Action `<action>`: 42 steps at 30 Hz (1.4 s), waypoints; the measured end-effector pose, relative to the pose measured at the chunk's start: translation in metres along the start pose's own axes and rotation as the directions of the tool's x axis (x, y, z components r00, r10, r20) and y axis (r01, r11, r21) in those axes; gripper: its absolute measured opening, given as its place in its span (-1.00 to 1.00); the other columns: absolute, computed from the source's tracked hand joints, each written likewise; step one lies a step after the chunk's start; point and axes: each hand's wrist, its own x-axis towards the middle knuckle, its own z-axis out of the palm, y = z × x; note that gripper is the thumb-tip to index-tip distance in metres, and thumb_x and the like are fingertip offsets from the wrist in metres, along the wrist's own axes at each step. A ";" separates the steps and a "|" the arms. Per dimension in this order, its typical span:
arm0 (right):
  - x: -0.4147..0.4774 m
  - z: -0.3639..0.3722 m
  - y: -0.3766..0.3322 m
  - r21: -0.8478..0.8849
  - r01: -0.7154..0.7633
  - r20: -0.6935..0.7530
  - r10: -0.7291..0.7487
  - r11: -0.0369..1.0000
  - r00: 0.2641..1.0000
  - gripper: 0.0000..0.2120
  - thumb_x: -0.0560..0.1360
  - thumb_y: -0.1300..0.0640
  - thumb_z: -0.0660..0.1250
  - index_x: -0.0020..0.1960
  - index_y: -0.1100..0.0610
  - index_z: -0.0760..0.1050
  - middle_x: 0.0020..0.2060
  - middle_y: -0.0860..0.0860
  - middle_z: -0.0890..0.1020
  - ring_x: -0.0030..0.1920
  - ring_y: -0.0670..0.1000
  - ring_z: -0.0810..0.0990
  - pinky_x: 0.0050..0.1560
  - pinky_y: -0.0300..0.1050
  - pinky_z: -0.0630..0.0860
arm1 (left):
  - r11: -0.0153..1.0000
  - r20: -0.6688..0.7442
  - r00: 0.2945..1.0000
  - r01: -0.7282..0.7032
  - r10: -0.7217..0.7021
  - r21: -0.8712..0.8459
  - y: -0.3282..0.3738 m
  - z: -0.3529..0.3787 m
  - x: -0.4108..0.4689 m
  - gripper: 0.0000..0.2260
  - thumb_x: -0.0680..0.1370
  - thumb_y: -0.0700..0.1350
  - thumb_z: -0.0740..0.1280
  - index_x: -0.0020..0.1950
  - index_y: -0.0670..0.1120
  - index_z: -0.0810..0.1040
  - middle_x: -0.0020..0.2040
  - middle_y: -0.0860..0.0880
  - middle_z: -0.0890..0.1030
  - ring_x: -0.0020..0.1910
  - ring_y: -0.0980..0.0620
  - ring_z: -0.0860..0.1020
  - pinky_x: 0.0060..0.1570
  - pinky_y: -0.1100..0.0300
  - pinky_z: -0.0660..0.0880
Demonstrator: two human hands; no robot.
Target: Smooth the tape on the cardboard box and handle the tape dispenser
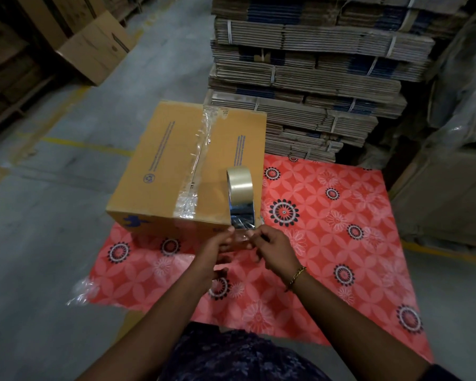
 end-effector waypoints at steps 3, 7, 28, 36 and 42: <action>-0.005 -0.003 -0.007 0.142 -0.075 0.050 0.069 0.987 0.996 -0.79 0.63 0.12 0.30 -0.17 0.14 0.54 -0.29 0.09 0.67 -0.55 -0.08 0.52 -0.61 -0.30 0.28 | 0.999 0.047 0.999 -0.026 0.028 -0.046 -0.004 0.005 -0.002 -0.59 0.50 0.31 0.33 -0.06 -0.01 0.71 -0.15 0.02 0.72 -0.19 0.06 0.61 -0.12 0.12 0.46; -0.008 -0.001 -0.009 0.176 -0.139 0.095 0.123 0.975 0.988 -0.79 0.63 0.09 0.29 -0.14 0.14 0.56 -0.33 0.04 0.67 -0.54 -0.08 0.52 -0.58 -0.29 0.26 | 0.978 0.027 0.980 -0.196 0.198 -0.072 -0.011 0.011 -0.005 -0.76 0.50 0.14 0.46 -0.05 -0.02 0.70 -0.18 -0.02 0.74 -0.19 0.07 0.68 -0.11 0.10 0.56; -0.001 -0.005 -0.017 0.166 -0.213 0.262 0.165 0.963 0.951 -0.71 0.68 0.07 0.20 -0.10 0.17 0.59 -0.40 -0.02 0.60 -0.48 -0.10 0.55 -0.56 -0.30 0.28 | 0.926 -0.073 0.926 -0.375 0.371 -0.042 -0.013 0.019 -0.004 -0.77 0.64 -0.09 0.32 -0.17 -0.11 0.65 -0.32 -0.08 0.68 -0.37 0.03 0.65 -0.43 0.24 0.53; 0.002 -0.015 -0.008 0.023 -0.118 0.247 0.109 0.993 0.963 -0.73 0.67 0.06 0.22 -0.13 0.10 0.60 -0.34 -0.02 0.67 -0.45 -0.08 0.57 -0.54 -0.28 0.33 | 0.915 -0.033 0.915 -0.401 0.403 0.048 -0.023 0.016 0.004 -0.80 0.64 -0.07 0.33 -0.10 -0.09 0.68 -0.27 -0.03 0.72 -0.29 0.05 0.68 -0.38 0.19 0.55; 0.006 -0.006 0.003 0.166 -0.131 0.060 0.122 0.977 0.991 -0.88 0.60 0.21 0.35 -0.06 0.25 0.60 -0.29 0.11 0.65 -0.54 -0.13 0.52 -0.59 -0.35 0.33 | 0.875 -0.024 0.885 -0.454 0.464 0.168 -0.025 0.006 0.020 -0.87 0.59 -0.05 0.40 -0.09 -0.04 0.69 -0.22 0.00 0.74 -0.28 0.02 0.69 -0.40 0.18 0.52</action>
